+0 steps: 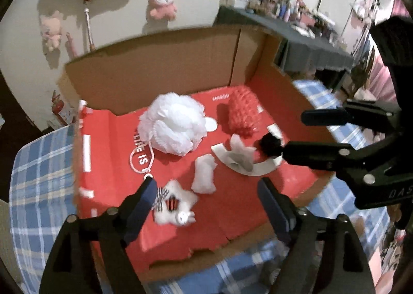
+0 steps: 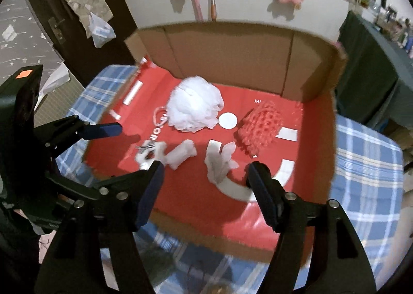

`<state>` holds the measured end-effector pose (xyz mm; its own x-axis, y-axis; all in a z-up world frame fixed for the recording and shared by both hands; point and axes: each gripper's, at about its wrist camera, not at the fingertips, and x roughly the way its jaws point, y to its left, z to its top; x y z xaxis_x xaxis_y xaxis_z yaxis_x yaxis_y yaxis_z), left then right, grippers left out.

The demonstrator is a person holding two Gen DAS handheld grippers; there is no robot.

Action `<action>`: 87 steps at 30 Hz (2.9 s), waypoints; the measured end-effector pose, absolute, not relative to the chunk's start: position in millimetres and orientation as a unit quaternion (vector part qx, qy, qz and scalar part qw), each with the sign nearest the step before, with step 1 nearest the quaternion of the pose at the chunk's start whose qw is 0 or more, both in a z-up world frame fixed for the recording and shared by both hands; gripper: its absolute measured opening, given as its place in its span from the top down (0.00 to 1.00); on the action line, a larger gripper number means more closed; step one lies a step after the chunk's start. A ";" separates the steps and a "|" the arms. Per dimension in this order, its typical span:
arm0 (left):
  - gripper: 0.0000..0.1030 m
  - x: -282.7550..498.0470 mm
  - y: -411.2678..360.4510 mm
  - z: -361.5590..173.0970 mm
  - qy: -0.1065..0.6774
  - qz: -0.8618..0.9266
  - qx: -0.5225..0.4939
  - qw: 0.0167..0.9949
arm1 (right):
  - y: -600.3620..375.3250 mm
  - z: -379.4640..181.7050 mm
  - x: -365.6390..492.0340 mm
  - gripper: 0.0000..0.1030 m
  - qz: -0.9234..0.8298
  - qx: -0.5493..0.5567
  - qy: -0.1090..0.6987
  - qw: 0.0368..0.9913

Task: Organize soft objects
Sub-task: 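Withdraw both tools from the box toward the remaining items, then grasp the blue roll with left tool while right tool grasps the red heart plush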

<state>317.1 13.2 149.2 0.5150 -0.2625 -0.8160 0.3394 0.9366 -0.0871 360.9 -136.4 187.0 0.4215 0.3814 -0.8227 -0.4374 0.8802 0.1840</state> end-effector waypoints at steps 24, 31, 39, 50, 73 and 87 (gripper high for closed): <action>0.02 115.5 20.4 226.9 0.245 -0.164 0.005 0.956 | -175.7 260.5 121.4 0.27 0.151 -0.054 0.232 0.959; 0.00 71.6 18.7 212.3 0.197 -0.152 -0.001 0.968 | -171.9 250.0 62.6 0.25 0.112 -0.079 0.169 0.976; 0.00 46.6 24.4 173.3 0.199 -0.137 -0.031 0.970 | -160.9 214.2 32.5 0.08 0.094 -0.084 0.149 0.981; 0.00 43.5 25.6 124.2 0.236 -0.111 -0.025 0.965 | -161.8 147.8 33.6 0.08 0.087 -0.046 0.186 0.978; 0.00 76.0 29.8 50.8 0.361 -0.121 0.012 0.925 | -189.8 81.4 93.0 0.08 0.077 -0.032 0.318 0.944; 0.08 100.0 29.4 33.7 0.406 -0.131 0.016 0.904 | -196.6 66.0 114.9 0.09 0.118 -0.021 0.370 0.921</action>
<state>100.0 29.4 33.7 0.6359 -0.2232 -0.7388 0.2498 0.9653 -0.0765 114.9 -196.6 66.0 0.6990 0.2015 -0.6861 -0.2320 0.9715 0.0490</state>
